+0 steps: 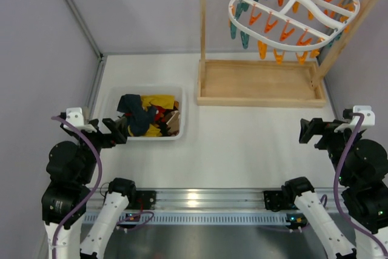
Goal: Remove the socks clipped to the hanger
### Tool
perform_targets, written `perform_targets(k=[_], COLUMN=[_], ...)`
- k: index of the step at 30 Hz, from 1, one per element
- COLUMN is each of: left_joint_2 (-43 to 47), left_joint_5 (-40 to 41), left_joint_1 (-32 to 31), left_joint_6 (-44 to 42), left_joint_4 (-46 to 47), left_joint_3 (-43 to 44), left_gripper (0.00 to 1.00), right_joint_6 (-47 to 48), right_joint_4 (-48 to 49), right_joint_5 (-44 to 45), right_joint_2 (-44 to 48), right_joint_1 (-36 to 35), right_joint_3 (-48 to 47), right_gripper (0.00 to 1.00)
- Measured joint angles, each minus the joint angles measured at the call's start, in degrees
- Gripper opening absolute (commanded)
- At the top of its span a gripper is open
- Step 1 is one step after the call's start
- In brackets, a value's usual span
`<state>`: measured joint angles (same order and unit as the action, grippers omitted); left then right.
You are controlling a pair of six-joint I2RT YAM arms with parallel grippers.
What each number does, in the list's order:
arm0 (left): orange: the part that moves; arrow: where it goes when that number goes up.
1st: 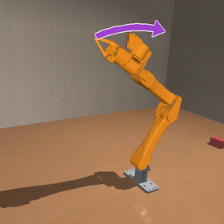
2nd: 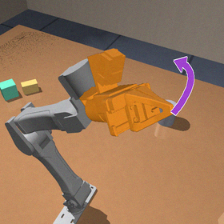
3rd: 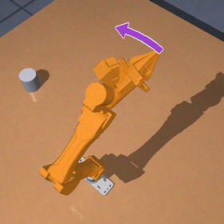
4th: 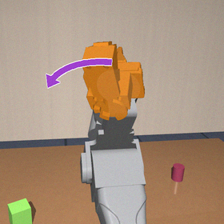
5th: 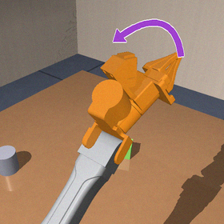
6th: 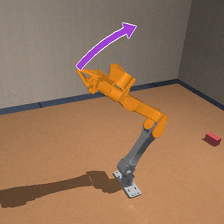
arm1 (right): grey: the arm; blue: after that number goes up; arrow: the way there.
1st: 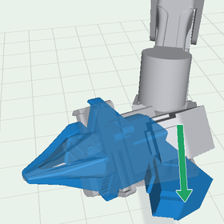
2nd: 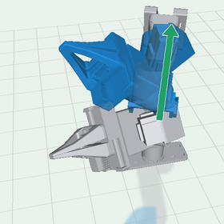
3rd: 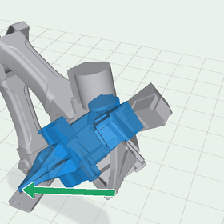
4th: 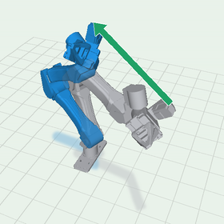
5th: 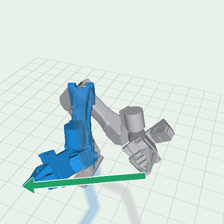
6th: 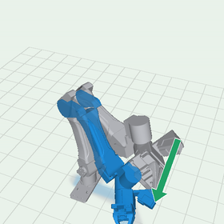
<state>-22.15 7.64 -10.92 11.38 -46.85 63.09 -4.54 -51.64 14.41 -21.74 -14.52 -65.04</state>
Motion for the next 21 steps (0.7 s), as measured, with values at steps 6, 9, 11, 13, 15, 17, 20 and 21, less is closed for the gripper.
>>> perform_targets(k=[6,9,11,13,15,17,20,21], left_joint_2=[1.60,1.66,1.68,1.68,1.66,1.66,1.66,1.66], left_joint_5=[-0.09,0.13,0.37,0.42,0.57,0.72,0.83,0.85], left_joint_1=[-0.52,-0.59,-0.61,-0.61,-0.61,-0.61,-0.66,-0.68], left_joint_6=[-1.33,-1.33,-1.31,-1.29,-1.27,-1.27,-1.25,-1.22], left_joint_4=[0.02,0.00,-0.02,0.00,0.00,0.02,0.00,0.02], left_joint_3=[-1.66,-2.32,-2.47,-2.49,-2.49,-2.49,-2.49,-2.49], left_gripper=[0.98,0.98,0.98,0.98,0.98,0.98,0.98,0.98], right_joint_6=[0.52,0.50,0.50,0.42,0.24,-0.09,-0.39,-0.52], right_joint_4=[-1.55,-1.53,-1.42,-1.40,-1.29,-1.11,-1.07,-0.96], right_joint_5=[3.04,3.34,3.32,3.26,2.64,1.99,1.70,1.62], right_joint_2=[2.47,2.78,2.86,2.91,2.99,3.10,3.23,3.26], right_joint_1=[-1.46,-1.49,-1.49,-1.51,-1.53,-1.60,-1.60,-1.60], right_joint_3=[0.11,0.17,0.57,1.33,2.40,3.39,5.01,5.40], right_gripper=[0.99,1.00,0.99,1.00,0.99,0.99,1.00,0.99])
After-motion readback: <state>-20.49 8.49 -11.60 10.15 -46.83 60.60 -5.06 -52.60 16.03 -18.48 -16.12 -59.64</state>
